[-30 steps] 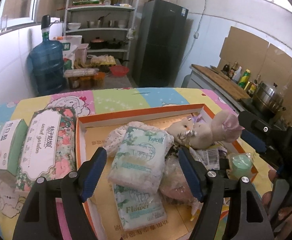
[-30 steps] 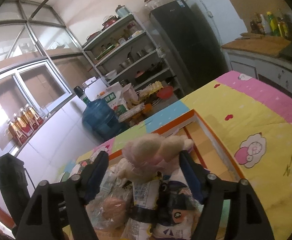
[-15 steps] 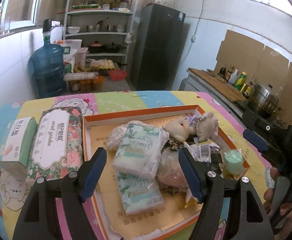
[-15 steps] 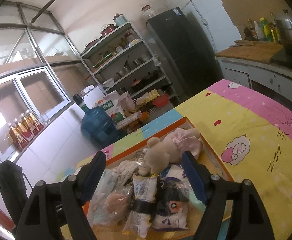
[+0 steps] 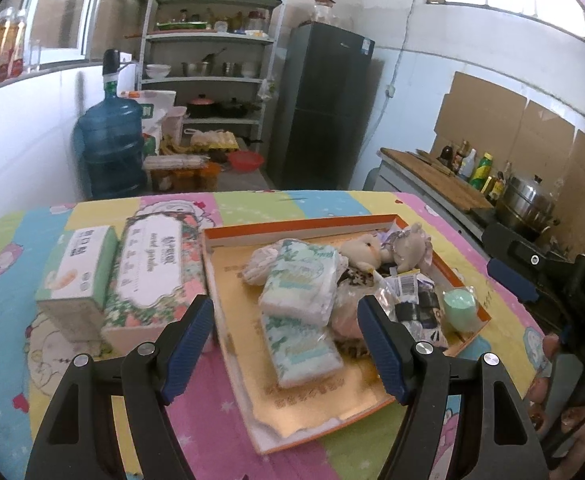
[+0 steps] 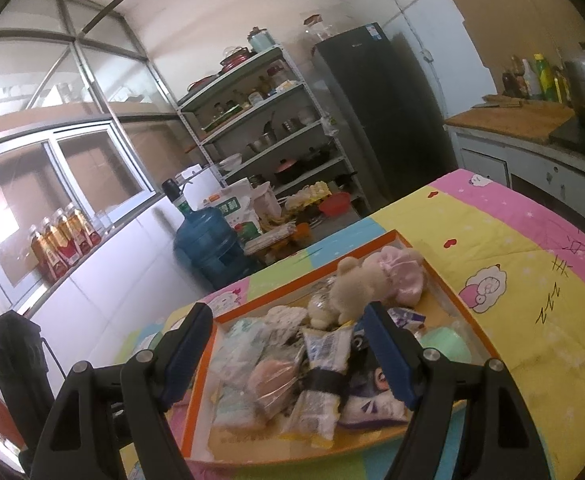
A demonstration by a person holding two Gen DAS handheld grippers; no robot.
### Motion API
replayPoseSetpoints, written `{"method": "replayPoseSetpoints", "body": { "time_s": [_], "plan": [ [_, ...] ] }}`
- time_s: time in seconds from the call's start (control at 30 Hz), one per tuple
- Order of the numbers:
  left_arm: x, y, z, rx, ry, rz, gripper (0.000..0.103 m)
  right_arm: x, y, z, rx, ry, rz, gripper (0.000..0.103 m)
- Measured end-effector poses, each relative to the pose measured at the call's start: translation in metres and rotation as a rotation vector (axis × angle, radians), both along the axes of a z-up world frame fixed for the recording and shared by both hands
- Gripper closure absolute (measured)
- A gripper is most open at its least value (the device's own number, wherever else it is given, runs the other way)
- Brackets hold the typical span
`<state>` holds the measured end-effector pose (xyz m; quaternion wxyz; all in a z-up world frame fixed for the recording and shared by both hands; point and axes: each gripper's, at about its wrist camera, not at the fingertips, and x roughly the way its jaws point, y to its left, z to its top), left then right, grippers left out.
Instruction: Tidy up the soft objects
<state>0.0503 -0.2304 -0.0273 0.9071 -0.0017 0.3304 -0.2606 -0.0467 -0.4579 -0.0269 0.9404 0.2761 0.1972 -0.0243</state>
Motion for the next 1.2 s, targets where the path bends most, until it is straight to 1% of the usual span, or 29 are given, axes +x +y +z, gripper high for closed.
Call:
{"method": "replayPoseSetpoints", "body": {
  "time_s": [0.13, 0.3, 0.43, 0.57, 0.77, 1.0, 1.1, 1.2],
  "plan": [
    [-0.009, 0.017, 0.003, 0.000, -0.012, 0.016, 0.027, -0.005, 0.016, 0.003, -0.015, 0.000, 0.018, 0.026],
    [-0.021, 0.042, 0.009, 0.016, -0.049, 0.061, 0.027, -0.010, 0.037, 0.006, -0.047, 0.004, 0.034, 0.026],
    [-0.027, 0.058, 0.011, 0.033, -0.065, 0.096, 0.027, -0.011, 0.059, 0.009, -0.112, 0.029, 0.029, 0.026],
    [-0.033, 0.075, 0.012, 0.048, -0.081, 0.133, 0.027, -0.011, 0.083, 0.011, -0.203, 0.069, 0.030, 0.026],
    [-0.042, 0.095, 0.012, 0.076, -0.111, 0.175, 0.027, -0.012, 0.115, 0.015, -0.314, 0.095, 0.028, 0.026],
    [-0.049, 0.117, 0.009, 0.060, -0.106, 0.203, 0.027, -0.015, 0.146, 0.016, -0.376, 0.094, 0.039, 0.026],
    [-0.054, 0.127, 0.010, 0.051, -0.103, 0.243, 0.027, -0.018, 0.155, 0.018, -0.386, 0.088, 0.037, 0.026],
    [-0.058, 0.134, 0.013, 0.065, -0.100, 0.286, 0.027, -0.021, 0.166, 0.020, -0.411, 0.076, 0.028, 0.026]
  ]
}}
